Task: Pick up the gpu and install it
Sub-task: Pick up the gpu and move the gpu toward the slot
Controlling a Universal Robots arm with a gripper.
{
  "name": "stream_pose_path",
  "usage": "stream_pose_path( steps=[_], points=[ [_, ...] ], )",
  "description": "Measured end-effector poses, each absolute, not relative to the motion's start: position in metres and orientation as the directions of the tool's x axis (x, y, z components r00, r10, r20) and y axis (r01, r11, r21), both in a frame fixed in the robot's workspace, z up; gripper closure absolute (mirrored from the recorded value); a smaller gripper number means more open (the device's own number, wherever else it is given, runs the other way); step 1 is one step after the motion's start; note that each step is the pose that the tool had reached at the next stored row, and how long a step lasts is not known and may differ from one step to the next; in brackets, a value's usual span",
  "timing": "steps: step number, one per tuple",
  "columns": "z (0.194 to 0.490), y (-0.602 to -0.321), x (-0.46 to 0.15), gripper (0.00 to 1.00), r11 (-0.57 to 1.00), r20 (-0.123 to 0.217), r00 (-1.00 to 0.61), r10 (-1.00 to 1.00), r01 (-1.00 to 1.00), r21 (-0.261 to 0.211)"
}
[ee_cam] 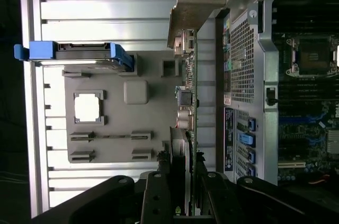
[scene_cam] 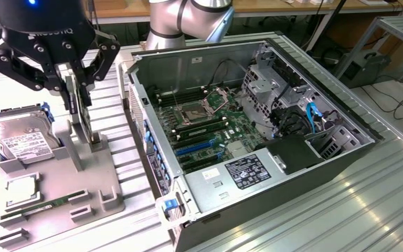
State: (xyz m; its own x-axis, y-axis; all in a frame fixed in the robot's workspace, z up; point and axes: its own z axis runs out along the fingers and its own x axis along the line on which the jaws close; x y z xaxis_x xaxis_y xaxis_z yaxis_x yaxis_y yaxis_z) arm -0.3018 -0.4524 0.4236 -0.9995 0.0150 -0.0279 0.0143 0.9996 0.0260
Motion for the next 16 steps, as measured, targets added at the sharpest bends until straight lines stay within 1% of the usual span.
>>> stream_pose_path(
  steps=[16],
  points=[
    [0.451, -0.452, -0.302, 0.73, 1.0, -0.028, -1.0, 0.015, 0.014, 0.026]
  ],
)
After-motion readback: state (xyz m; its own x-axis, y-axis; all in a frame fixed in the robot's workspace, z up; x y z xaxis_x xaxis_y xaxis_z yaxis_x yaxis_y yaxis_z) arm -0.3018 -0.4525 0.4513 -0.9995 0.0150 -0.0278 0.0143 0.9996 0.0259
